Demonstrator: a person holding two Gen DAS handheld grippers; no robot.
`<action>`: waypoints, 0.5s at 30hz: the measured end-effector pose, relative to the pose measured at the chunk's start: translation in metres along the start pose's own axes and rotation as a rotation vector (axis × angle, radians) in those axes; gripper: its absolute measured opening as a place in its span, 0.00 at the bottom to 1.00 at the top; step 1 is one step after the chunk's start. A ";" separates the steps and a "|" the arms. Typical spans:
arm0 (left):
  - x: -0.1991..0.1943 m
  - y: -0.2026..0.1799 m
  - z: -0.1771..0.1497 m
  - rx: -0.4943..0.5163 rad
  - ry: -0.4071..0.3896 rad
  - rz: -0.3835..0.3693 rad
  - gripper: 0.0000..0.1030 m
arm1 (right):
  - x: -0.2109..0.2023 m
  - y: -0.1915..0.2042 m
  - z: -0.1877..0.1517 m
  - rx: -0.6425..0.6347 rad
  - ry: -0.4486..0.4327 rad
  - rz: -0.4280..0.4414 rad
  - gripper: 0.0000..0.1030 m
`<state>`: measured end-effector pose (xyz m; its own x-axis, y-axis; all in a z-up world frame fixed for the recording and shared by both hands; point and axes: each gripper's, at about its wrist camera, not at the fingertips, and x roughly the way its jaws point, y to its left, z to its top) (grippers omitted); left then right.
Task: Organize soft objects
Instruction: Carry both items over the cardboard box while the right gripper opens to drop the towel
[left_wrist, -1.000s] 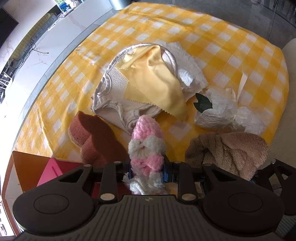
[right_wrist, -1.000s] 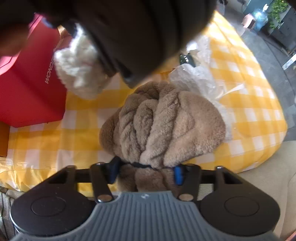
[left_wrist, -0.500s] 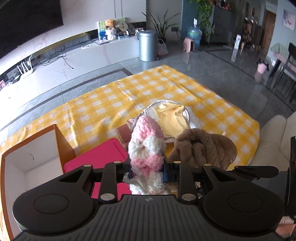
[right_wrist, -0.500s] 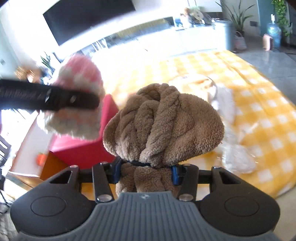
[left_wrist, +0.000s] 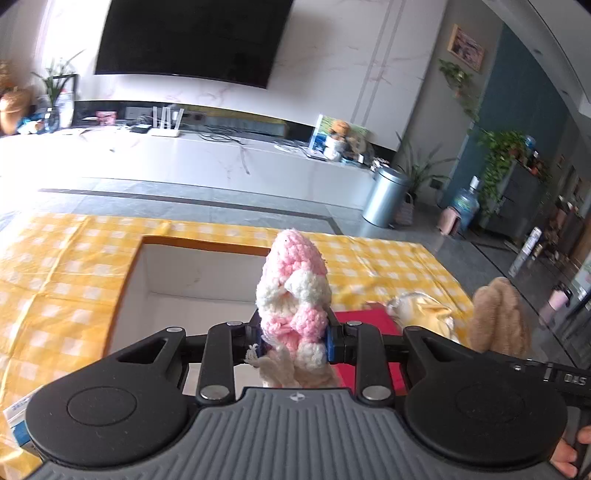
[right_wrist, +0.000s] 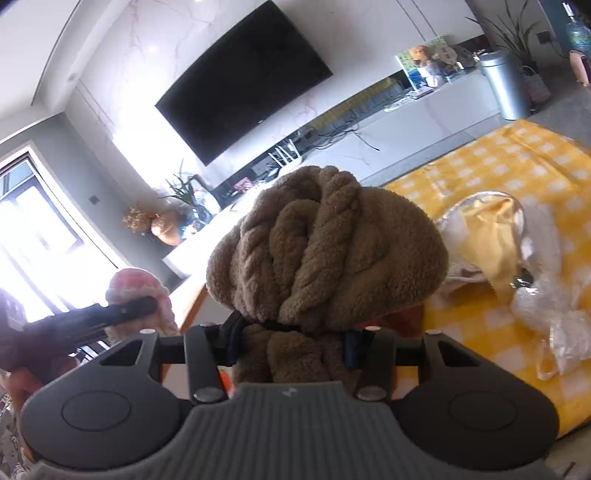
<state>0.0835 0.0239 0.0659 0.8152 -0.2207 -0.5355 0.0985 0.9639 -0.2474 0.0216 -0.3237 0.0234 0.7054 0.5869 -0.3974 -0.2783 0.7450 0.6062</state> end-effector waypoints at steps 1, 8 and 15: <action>-0.002 0.009 -0.001 -0.018 -0.017 0.035 0.31 | 0.003 0.011 0.001 -0.011 0.002 0.012 0.48; -0.007 0.058 -0.002 -0.123 -0.069 0.082 0.31 | 0.068 0.097 -0.016 -0.101 0.125 0.020 0.48; -0.028 0.091 -0.020 -0.175 -0.097 0.009 0.31 | 0.165 0.153 -0.046 -0.232 0.267 -0.145 0.48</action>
<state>0.0585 0.1148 0.0427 0.8674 -0.1889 -0.4603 -0.0029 0.9232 -0.3843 0.0660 -0.0980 0.0191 0.5618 0.5093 -0.6519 -0.3502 0.8604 0.3703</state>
